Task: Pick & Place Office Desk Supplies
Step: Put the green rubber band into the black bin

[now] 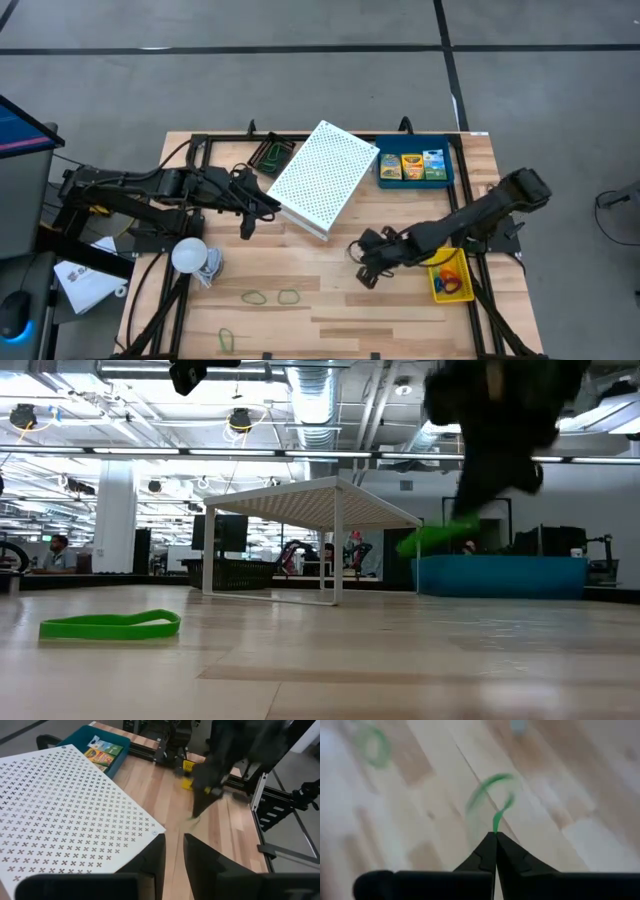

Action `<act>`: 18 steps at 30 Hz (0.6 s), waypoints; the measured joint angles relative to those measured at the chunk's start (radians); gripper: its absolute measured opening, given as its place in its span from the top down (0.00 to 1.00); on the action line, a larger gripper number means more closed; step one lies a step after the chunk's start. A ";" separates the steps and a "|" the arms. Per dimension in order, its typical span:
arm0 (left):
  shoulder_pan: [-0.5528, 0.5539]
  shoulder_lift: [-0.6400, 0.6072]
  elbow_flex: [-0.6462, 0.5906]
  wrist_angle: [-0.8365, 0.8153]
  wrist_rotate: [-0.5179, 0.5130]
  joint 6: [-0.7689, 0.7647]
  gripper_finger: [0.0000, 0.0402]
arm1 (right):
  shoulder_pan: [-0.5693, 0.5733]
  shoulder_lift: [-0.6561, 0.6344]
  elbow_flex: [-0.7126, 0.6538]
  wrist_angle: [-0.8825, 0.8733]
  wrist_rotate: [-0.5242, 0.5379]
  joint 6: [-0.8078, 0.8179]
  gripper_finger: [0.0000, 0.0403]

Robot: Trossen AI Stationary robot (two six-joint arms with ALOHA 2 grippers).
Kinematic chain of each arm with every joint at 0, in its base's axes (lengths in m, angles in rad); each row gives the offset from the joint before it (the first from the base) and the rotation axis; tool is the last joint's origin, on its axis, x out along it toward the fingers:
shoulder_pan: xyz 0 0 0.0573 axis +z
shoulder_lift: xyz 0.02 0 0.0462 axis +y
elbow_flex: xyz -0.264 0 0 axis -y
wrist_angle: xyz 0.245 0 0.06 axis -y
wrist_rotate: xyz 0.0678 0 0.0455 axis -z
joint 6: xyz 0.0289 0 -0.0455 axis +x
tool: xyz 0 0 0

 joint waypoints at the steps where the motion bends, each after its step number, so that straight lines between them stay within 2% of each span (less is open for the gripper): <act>1: 0.000 0.000 0.000 0.000 0.000 0.000 0.85 | 0.000 -0.036 0.001 0.007 0.017 -0.008 1.00; 7: 0.000 0.006 0.000 0.019 -0.003 -0.001 0.83 | -0.011 -0.211 0.002 0.077 0.134 -0.128 1.00; 10: 0.000 0.007 0.000 0.099 -0.018 -0.008 0.80 | -0.035 -0.271 0.002 0.156 0.171 -0.214 1.00; 15: 0.001 0.035 0.001 0.281 -0.024 0.020 0.73 | -0.117 -0.318 0.003 0.326 0.167 -0.337 1.00; 18: 0.014 0.061 -0.001 0.332 -0.023 0.031 0.68 | -0.169 -0.318 0.004 0.432 0.128 -0.399 1.00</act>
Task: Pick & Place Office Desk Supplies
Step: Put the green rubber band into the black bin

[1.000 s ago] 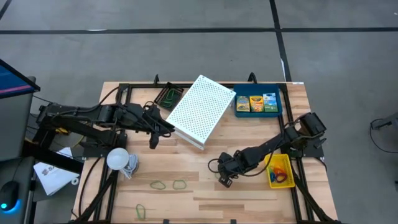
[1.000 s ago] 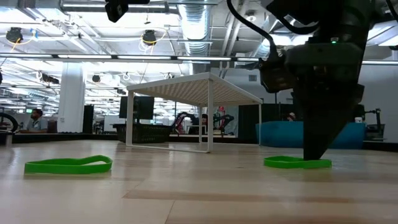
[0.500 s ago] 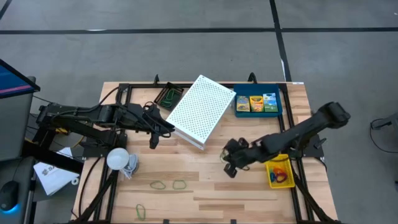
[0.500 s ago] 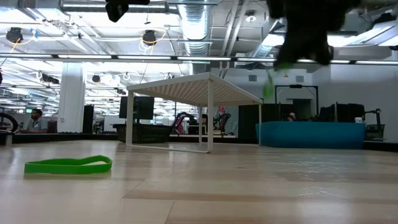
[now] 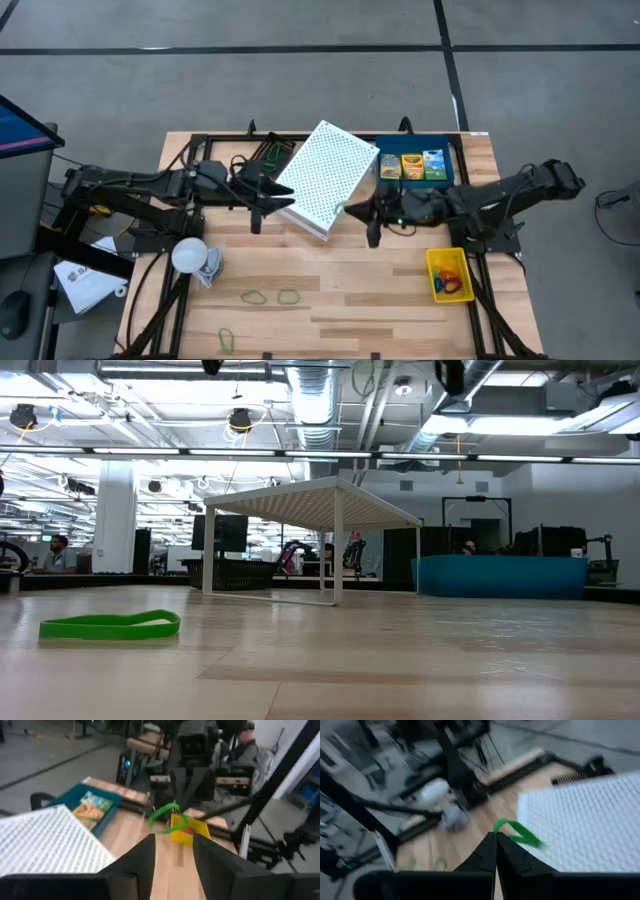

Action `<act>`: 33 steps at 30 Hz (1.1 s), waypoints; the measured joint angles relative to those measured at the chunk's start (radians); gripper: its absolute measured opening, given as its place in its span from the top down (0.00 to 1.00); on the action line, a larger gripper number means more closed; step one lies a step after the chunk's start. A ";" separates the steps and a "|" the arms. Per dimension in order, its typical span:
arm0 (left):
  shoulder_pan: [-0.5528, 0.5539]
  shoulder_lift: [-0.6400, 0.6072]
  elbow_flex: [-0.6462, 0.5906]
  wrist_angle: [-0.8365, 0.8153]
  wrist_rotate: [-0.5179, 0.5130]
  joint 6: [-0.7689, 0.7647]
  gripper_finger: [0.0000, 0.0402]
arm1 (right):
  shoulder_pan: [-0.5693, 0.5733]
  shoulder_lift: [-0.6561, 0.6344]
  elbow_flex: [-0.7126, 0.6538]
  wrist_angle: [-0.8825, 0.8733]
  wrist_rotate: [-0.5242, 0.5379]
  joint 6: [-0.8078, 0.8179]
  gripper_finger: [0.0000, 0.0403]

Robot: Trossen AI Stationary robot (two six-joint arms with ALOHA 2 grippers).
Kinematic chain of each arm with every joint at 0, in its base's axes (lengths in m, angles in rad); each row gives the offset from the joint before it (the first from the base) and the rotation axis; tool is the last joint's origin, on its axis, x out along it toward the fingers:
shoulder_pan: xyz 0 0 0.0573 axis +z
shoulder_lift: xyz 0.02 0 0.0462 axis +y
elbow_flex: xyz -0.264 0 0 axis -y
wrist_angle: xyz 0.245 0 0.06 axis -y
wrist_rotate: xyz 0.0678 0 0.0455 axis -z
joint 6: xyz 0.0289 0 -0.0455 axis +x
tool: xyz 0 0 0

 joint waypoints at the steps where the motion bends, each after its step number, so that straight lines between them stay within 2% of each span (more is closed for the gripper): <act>1: 0.005 0.013 0.000 0.025 0.000 0.000 0.67 | -0.018 0.003 0.001 0.032 -0.023 -0.012 1.00; 5: 0.023 0.053 0.000 0.086 0.000 -0.001 0.63 | -0.065 0.031 0.037 0.079 -0.096 -0.052 1.00; 16: 0.030 0.145 0.000 0.263 0.004 -0.039 0.57 | -0.099 0.061 0.163 0.084 -0.176 -0.174 1.00; 20: 0.046 0.182 0.001 0.352 0.081 -0.098 0.53 | -0.109 0.081 0.178 0.073 -0.209 -0.185 1.00; 27: 0.045 0.202 0.000 0.396 0.104 -0.098 0.47 | -0.107 0.114 0.204 0.106 -0.234 -0.192 1.00; 33: 0.045 0.202 0.000 0.401 0.144 -0.098 0.48 | -0.099 0.116 0.209 0.115 -0.235 -0.192 1.00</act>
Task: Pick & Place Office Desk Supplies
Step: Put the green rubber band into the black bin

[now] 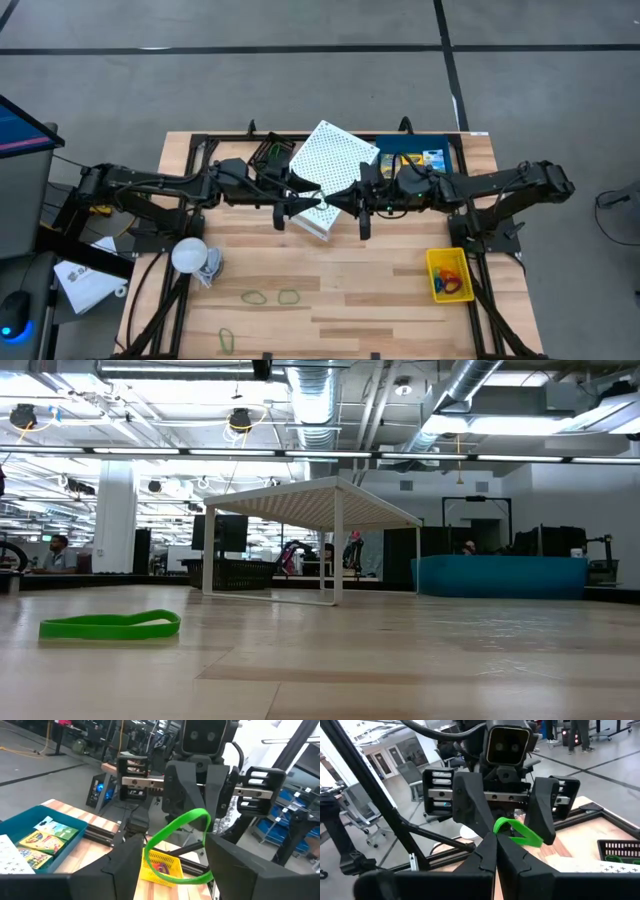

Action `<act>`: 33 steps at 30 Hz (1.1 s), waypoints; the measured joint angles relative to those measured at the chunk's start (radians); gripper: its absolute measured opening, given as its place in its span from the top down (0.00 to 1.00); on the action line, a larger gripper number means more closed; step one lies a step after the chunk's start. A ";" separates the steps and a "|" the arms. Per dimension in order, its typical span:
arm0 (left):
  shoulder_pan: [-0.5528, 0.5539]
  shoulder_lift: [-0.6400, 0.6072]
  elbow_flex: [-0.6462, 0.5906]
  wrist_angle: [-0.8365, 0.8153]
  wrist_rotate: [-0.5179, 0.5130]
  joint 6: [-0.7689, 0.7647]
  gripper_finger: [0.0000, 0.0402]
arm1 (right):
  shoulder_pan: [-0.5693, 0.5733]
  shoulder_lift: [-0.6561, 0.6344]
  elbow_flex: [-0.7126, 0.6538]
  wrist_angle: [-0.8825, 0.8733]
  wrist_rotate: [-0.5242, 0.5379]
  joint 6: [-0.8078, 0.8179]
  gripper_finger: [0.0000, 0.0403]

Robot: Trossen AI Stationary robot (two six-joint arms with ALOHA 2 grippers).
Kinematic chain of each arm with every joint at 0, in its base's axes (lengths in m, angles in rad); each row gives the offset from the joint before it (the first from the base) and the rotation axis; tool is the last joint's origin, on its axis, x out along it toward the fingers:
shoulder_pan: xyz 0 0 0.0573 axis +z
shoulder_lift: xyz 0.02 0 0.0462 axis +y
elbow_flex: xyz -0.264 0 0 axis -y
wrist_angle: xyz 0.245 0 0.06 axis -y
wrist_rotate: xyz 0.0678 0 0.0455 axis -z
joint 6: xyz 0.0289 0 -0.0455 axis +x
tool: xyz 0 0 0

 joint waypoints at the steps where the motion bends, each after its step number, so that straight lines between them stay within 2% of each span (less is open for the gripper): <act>1: 0.000 0.000 0.000 0.000 0.005 0.000 0.48 | 0.000 0.000 0.000 0.001 -0.004 0.000 1.00; 17: 0.000 0.000 0.000 0.002 0.038 -0.005 0.58 | 0.000 0.000 0.000 0.040 -0.029 0.000 1.00; 22: 0.000 0.000 0.000 0.002 0.038 -0.005 0.69 | 0.000 0.000 0.000 0.040 -0.029 0.000 1.00; 33: 0.000 0.000 0.000 0.002 0.038 -0.006 0.98 | 0.000 0.000 0.000 0.040 -0.028 0.000 1.00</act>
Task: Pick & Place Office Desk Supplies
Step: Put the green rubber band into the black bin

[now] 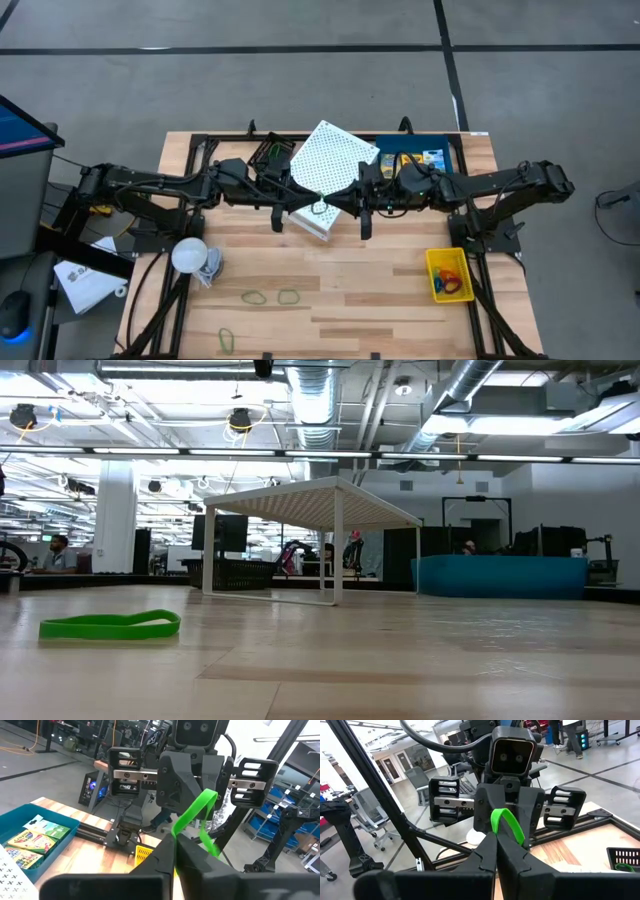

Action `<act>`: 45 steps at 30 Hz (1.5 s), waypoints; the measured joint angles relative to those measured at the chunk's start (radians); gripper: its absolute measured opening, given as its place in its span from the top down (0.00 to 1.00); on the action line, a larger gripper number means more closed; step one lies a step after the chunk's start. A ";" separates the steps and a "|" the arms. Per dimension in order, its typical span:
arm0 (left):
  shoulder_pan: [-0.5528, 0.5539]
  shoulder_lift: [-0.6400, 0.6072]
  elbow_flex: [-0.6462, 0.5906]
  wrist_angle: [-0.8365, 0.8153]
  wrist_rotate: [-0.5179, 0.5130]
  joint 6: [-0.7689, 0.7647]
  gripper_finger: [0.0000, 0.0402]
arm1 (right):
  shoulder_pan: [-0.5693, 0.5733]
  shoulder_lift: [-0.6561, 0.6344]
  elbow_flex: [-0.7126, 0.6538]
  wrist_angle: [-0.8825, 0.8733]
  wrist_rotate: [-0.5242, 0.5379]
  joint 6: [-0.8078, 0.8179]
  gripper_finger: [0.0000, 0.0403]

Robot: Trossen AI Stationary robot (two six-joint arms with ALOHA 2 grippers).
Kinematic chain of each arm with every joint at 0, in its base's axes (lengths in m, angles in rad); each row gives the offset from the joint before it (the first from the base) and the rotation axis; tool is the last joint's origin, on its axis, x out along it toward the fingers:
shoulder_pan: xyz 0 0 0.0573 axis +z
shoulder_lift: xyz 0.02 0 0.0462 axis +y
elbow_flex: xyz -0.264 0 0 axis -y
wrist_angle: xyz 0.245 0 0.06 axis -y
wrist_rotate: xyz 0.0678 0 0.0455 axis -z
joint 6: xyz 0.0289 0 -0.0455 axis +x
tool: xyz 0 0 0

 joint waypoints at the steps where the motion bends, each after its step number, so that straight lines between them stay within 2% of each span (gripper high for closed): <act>1: 0.000 0.000 0.000 0.000 0.000 0.000 0.99 | 0.000 0.000 0.000 0.000 0.000 0.000 1.00; 12: 0.000 0.000 0.000 0.011 0.000 0.000 1.00 | 0.000 0.000 0.000 0.022 0.001 -0.006 0.99; 30: 0.000 0.000 0.000 0.007 0.000 0.000 1.00 | 0.000 0.000 0.000 0.056 0.022 -0.007 0.60; 37: 0.000 0.000 0.000 -0.030 0.000 0.000 1.00 | 0.000 0.000 0.000 0.071 0.022 -0.007 0.53; 45: 0.034 -0.001 0.000 -0.108 -0.035 0.025 1.00 | 0.000 0.000 0.000 0.071 0.022 -0.006 0.52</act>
